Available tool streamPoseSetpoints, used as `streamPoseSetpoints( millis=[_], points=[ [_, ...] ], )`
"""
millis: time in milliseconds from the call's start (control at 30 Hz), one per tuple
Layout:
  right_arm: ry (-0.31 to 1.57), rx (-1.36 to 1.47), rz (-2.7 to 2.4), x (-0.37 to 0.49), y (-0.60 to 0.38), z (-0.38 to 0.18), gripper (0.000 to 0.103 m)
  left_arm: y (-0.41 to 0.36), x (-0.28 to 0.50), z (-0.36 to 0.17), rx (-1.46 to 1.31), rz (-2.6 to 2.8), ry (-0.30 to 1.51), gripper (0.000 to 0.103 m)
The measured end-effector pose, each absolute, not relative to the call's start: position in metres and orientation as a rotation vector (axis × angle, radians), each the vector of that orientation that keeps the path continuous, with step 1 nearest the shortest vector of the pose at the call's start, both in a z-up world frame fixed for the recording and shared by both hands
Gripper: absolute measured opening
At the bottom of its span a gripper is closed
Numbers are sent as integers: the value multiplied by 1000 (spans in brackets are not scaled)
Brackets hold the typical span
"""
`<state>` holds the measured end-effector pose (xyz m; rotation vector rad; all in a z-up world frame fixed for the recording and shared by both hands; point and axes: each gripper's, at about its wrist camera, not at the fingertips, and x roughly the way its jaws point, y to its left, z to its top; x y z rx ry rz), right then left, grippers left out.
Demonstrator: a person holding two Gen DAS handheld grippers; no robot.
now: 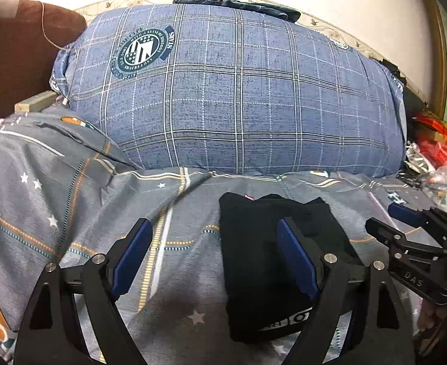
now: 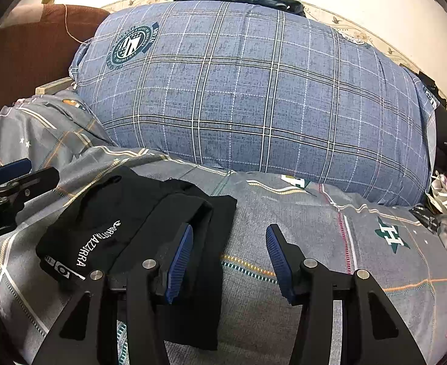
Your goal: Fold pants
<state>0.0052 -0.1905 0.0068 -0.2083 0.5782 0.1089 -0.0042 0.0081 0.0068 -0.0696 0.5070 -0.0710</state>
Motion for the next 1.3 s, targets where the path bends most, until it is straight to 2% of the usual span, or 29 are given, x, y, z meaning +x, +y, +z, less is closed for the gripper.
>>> streamPoseSetpoints(
  millis=[333,467,667,767,1300],
  points=[
    [603,-194,121,7,-189,1,54,1,-6,10,19,18,455,92],
    [611,-194,122,10,-188,-2,54,0,-9,13,35,56,423,103],
    [610,-149,133,10,-193,-1,54,-10,-19,21,121,81,338,103],
    [615,-104,142,9,-199,1,60,-13,-18,21,150,75,352,103],
    [621,-148,114,8,-195,-4,61,-10,-6,12,123,63,468,103]
  ],
)
